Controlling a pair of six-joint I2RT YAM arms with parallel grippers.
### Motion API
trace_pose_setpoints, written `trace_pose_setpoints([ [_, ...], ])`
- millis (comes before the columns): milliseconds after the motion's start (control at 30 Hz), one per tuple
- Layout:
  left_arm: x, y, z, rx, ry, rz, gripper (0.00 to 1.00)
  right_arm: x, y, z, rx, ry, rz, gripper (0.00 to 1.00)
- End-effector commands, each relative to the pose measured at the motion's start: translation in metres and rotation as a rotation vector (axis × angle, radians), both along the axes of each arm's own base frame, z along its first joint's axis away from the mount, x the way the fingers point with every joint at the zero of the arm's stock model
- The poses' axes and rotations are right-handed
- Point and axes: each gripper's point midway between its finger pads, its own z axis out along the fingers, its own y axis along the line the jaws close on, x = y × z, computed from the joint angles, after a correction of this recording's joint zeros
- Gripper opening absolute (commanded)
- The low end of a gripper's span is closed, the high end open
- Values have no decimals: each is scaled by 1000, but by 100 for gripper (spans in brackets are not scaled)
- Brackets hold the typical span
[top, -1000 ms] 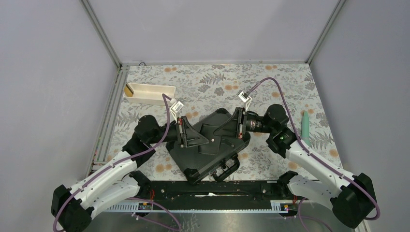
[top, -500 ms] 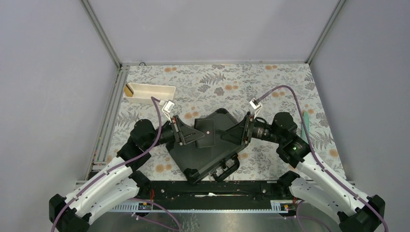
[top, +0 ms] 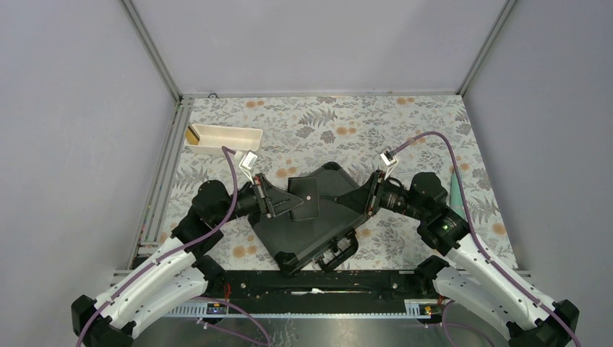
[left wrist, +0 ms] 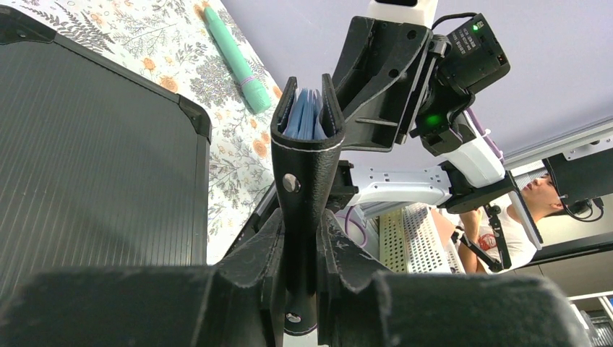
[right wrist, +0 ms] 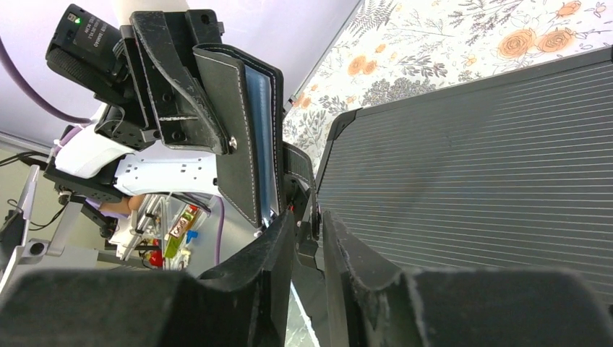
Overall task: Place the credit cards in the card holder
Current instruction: Close the card holder at the center of the board.
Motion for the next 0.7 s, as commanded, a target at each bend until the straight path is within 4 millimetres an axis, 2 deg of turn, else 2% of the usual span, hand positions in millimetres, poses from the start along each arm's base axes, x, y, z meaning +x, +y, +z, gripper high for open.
trace_pose_setpoints([
  [0, 2, 3, 19, -48, -55, 21, 0, 3, 0, 0, -8, -17, -12, 25],
  [333, 5, 3, 16, -39, -51, 32, 0, 2, 1, 0, -8, -17, 3, 1],
  [500, 9, 5, 11, -7, -56, 56, 0, 2, 2, 3, -4, -24, 11, 0],
  [667, 22, 4, -6, 81, -22, 95, 0, 9, 8, 6, -3, -6, 9, 0],
])
